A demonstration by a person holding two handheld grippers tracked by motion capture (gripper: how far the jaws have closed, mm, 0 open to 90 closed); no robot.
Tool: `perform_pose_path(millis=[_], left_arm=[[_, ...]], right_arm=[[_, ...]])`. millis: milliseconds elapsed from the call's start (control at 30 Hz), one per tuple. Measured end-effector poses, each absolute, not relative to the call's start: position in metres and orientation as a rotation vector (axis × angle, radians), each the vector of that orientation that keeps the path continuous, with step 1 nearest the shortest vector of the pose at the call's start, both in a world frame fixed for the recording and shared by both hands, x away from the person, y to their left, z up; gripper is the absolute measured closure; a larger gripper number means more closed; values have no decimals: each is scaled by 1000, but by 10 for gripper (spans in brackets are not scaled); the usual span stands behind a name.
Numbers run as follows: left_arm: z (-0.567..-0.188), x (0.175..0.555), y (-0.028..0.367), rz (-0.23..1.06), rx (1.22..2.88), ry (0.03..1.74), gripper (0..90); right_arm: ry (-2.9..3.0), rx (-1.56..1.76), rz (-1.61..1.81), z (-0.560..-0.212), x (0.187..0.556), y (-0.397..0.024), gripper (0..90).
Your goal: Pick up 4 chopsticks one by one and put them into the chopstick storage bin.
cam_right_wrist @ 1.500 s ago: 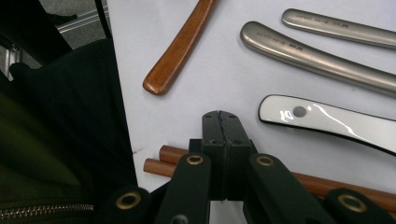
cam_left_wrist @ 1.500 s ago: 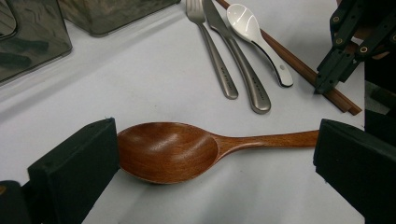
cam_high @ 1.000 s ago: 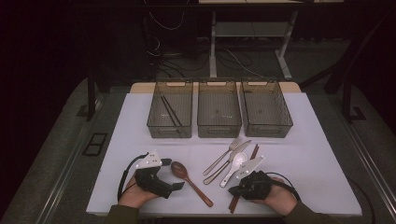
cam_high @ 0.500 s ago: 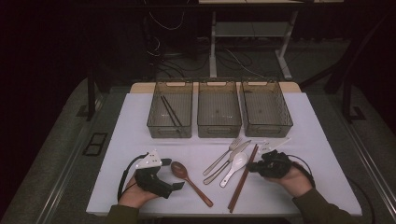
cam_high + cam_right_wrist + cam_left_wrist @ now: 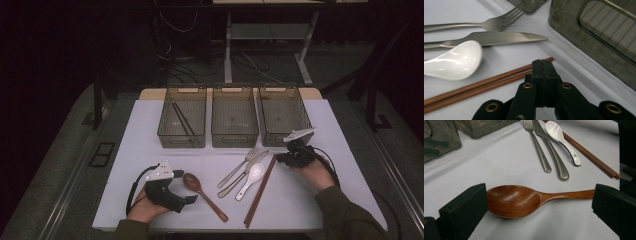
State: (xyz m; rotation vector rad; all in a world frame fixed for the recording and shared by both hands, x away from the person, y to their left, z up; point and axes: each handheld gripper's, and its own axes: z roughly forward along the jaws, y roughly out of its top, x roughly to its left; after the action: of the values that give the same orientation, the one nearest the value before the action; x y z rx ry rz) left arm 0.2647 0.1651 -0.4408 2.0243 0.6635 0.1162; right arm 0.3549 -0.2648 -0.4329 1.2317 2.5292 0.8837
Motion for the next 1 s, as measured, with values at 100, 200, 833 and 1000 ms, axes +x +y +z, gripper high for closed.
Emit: perform_pose_path(millis=[100, 200, 833, 1000], left_arm=[[-441, 265, 166, 116, 2026, 663, 0], [-441, 265, 166, 115, 2026, 663, 0], [-441, 265, 166, 115, 2024, 665, 0], [-441, 265, 166, 117, 2018, 665, 0]], right_arm=[[2521, 1253, 869, -438, 362, -264, 893], [2521, 1254, 870, -440, 367, -262, 894], [2503, 1226, 893, -439, 379, -247, 895], [2510, 1186, 955, -424, 361, -253, 895]])
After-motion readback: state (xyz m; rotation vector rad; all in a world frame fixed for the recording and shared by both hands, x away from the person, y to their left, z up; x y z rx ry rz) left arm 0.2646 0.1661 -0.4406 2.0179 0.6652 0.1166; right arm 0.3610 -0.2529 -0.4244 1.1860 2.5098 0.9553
